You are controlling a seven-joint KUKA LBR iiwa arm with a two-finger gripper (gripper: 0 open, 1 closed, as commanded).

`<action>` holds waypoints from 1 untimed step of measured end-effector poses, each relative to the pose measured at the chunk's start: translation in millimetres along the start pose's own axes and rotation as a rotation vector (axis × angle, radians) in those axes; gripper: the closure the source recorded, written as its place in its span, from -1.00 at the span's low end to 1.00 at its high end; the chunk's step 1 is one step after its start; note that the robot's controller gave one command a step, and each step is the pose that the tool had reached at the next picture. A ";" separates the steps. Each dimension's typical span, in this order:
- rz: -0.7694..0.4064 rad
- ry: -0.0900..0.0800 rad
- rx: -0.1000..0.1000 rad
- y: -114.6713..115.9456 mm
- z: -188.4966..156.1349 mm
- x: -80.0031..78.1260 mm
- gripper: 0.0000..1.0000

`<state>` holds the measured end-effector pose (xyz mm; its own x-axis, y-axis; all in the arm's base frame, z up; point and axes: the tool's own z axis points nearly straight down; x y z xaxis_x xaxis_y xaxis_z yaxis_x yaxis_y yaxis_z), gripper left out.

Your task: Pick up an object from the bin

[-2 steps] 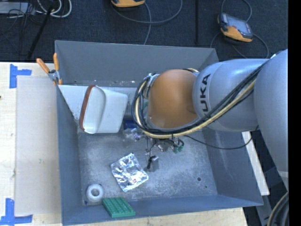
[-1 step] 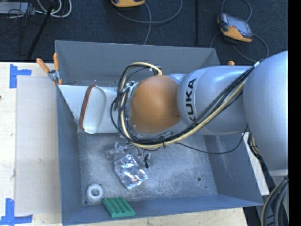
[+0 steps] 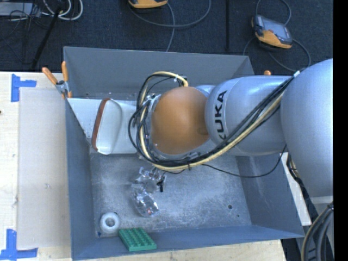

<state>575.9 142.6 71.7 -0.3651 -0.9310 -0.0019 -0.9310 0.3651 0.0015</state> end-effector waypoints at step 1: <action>0.096 -0.006 0.009 -13.6 -110.1 -29.9 1.00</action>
Offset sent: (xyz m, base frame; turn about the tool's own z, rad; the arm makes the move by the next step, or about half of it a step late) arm 0.0210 0.0214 0.1054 0.0944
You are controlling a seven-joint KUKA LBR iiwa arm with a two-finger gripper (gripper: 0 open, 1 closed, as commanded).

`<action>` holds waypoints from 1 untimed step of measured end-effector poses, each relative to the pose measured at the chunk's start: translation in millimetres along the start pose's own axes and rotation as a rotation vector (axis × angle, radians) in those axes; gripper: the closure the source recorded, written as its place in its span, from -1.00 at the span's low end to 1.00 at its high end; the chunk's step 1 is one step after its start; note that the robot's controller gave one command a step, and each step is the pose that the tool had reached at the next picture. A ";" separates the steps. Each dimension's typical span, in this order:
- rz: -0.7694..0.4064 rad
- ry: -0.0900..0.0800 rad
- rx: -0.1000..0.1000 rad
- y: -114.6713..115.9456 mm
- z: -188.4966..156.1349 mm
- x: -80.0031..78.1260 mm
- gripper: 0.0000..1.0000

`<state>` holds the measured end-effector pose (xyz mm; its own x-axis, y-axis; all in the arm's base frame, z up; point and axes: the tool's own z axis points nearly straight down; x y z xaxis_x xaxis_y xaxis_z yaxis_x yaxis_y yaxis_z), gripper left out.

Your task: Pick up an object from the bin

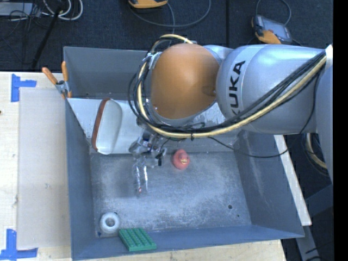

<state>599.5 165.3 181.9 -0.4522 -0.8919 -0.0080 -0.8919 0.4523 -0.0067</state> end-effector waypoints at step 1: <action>-0.032 0.000 -0.003 47.5 -68.7 -12.5 1.00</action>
Offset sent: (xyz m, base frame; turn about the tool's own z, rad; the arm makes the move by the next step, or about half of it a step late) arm -0.0374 0.0291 0.0641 -0.0286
